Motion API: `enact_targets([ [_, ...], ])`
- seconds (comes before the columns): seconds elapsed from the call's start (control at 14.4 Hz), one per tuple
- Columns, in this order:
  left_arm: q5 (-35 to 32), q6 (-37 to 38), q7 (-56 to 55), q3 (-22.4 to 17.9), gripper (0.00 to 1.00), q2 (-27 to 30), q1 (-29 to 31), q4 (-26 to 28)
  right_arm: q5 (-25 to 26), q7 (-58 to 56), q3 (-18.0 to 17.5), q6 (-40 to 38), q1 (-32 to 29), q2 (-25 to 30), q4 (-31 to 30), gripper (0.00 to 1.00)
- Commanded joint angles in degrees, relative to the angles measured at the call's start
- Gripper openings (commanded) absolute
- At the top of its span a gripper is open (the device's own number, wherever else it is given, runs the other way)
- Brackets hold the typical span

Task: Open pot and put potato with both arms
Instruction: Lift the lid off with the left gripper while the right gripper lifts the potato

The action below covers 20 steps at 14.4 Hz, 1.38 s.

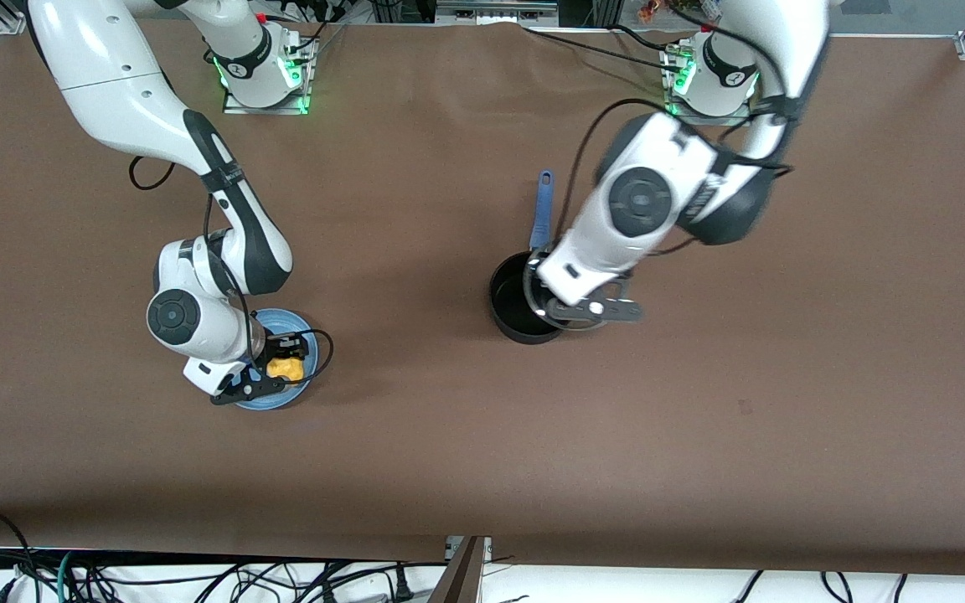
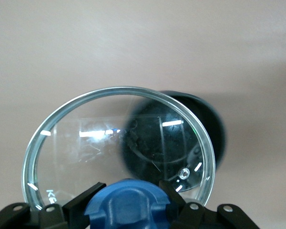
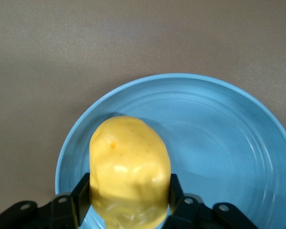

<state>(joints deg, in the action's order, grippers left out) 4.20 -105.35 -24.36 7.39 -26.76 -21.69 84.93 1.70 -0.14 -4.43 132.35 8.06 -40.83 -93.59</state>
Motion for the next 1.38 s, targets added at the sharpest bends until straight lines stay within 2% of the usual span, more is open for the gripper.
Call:
enact_targets([
  [0.0,-0.6,4.4,12.4,0.6,0.32,3.2,7.1,0.8,0.0,-0.6,0.1,0.8,0.1,0.4,-0.5,0.46],
  [0.28,-1.5,7.7,27.6,0.3,0.32,3.8,15.8,1.9,0.2,-0.8,-0.1,-0.3,0.5,2.2,1.0,0.41],
  [0.55,-4.4,5.9,40.8,0.3,0.32,3.7,23.5,5.8,-0.3,0.1,-1.0,-5.9,2.7,5.8,3.2,0.38],
  [0.69,-4.6,-0.3,46.1,0.2,0.32,3.6,26.8,10.6,-0.6,5.2,-3.6,-10.1,4.5,5.9,7.1,0.37],
  [0.97,-6.9,-15.3,52.0,0.3,0.33,1.5,30.5,19.6,-0.3,22.6,-9.4,-10.4,7.8,5.9,8.6,0.37],
  [1.18,-6.9,-23.2,52.6,0.3,0.34,-2.2,30.7,22.0,0.0,38.2,-9.6,-9.8,14.7,4.6,11.2,0.38],
  [1.32,-6.9,-25.1,52.6,0.3,0.34,-4.3,30.8,22.0,0.0,45.3,-9.6,-9.7,18.4,2.3,14.8,0.38],
])
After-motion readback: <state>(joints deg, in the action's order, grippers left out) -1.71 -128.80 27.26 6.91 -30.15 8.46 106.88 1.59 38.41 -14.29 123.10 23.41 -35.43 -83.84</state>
